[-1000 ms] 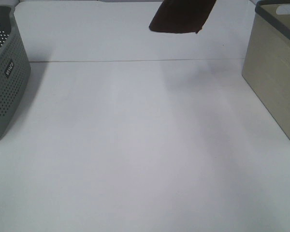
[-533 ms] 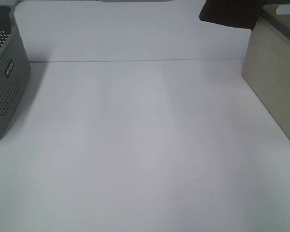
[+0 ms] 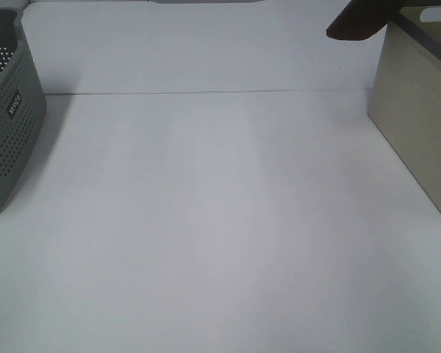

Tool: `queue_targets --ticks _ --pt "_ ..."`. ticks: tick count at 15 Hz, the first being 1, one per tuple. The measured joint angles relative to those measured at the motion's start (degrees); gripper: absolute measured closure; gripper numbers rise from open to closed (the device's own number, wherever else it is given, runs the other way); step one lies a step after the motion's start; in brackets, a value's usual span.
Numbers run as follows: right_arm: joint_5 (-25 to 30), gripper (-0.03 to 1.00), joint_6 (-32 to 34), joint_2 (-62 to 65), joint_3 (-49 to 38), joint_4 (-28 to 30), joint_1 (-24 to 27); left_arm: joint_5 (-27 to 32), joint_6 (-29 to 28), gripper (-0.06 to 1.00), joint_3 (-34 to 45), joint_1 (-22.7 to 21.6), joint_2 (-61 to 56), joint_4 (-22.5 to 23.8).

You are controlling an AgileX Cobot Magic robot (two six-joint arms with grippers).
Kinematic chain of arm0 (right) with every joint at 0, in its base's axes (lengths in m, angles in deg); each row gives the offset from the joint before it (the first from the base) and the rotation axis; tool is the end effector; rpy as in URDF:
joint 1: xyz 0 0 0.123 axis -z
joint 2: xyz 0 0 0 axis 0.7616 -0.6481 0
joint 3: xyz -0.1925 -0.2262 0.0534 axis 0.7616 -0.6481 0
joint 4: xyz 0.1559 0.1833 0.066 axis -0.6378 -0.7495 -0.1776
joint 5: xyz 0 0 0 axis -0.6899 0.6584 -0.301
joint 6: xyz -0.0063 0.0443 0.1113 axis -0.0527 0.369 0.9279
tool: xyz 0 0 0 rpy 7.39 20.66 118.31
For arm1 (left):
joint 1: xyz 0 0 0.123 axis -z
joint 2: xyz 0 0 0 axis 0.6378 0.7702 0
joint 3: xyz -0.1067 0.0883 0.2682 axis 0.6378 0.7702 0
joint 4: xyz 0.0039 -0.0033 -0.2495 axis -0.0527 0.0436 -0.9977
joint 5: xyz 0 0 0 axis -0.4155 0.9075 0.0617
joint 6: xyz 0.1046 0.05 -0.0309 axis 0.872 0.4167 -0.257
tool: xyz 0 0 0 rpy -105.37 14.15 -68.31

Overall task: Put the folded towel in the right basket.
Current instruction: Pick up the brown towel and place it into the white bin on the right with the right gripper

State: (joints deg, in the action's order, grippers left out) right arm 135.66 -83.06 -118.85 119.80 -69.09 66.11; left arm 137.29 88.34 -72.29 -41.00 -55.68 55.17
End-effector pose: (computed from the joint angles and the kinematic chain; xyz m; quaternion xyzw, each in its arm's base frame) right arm 0.4890 -0.0533 0.3664 0.0807 0.8647 0.3627 0.3379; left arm 0.0010 -0.0166 0.2649 0.0620 0.8452 -0.0301 0.5299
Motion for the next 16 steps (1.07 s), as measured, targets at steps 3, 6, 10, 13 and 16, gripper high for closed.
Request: queue_targets --ticks 3,6,10,13,16 --pt "0.1 0.95 0.3 2.6 0.0 5.4 -0.1 0.0 0.0 0.94 0.0 0.0 0.0 0.0" --pt "0.1 0.95 0.5 5.6 0.0 13.6 -0.1 0.0 0.0 0.94 0.0 0.0 0.0 0.0" --pt "0.2 0.95 -2.5 8.7 0.0 27.2 -0.1 0.0 0.0 0.94 0.0 0.0 0.0 0.0" --pt "0.2 0.95 -8.5 9.2 -1.5 29.3 -0.1 0.0 0.0 0.94 0.0 0.0 0.0 0.0" --pt "0.2 0.95 -11.6 9.2 -6.2 36.7 -0.1 0.0 0.0 0.94 0.0 0.0 0.0 0.0"
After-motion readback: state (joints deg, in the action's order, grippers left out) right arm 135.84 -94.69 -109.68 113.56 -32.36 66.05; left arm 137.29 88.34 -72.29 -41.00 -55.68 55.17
